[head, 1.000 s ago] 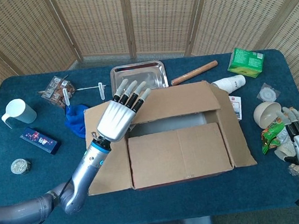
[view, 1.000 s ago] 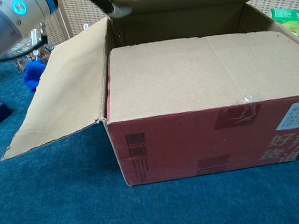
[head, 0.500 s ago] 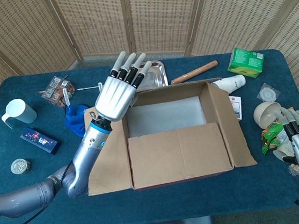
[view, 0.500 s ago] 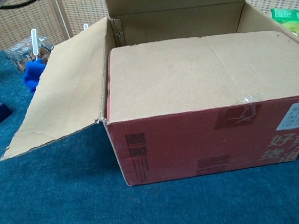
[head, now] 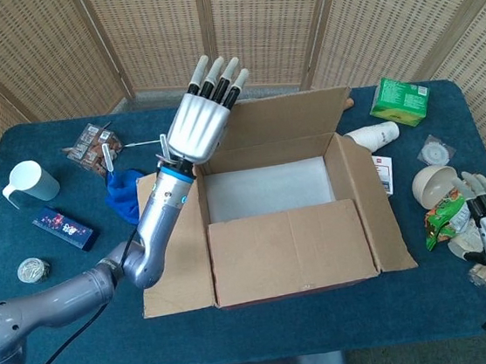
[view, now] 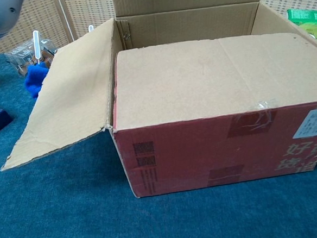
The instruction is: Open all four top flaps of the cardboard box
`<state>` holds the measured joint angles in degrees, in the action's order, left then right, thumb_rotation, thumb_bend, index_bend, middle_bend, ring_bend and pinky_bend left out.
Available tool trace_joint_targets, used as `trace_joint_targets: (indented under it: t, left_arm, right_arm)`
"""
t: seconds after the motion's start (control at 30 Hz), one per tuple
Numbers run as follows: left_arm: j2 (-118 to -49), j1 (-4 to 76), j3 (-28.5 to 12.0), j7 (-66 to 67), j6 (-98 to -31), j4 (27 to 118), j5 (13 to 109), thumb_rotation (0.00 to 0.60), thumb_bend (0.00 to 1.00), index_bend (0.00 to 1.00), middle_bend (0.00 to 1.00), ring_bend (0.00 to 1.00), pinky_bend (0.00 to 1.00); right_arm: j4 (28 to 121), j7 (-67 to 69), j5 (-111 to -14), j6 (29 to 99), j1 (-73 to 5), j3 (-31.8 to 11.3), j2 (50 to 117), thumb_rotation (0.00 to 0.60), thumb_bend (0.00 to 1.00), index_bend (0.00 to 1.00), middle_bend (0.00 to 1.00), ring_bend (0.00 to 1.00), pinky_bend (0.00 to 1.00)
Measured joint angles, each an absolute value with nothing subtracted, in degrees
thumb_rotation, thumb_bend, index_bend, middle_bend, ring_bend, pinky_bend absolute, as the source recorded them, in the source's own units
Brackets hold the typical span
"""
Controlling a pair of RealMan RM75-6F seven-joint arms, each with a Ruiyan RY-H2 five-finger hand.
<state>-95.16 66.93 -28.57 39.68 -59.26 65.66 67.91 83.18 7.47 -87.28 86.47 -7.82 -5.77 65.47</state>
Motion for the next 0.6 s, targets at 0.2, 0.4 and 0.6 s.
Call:
trace_joint_targets:
  t: [0.2,0.4,0.6]
  left_arm:
    - [-97.5,69.3,-27.7,38.8,-56.8,58.0,65.9,0.6,0.03,0.0,0.0,0.0,0.0]
    - [-100.4,70.8,-26.7,36.4,-54.6,50.1,64.2,0.6,0.03,0.0,0.0,0.0,0.0]
    - [-102.8,71.9,-25.6,32.7,-54.2,43.4,64.1,0.6,0.03,0.0,0.0,0.0,0.0]
  right_arm:
    - [83.2,7.8,-86.9,86.6,-7.7,-6.1,65.4,0.6,0.0,0.0,0.02,0.0,0.0]
    - [83.4,7.5,-87.2,86.9,-7.6,-6.0,65.3,0.6,0.0,0.0,0.02,0.0,0.0]
    - [83.6,7.3,-87.3,87.2,-7.5,-6.1,65.3,0.6,0.0,0.0,0.02,0.0,0.0]
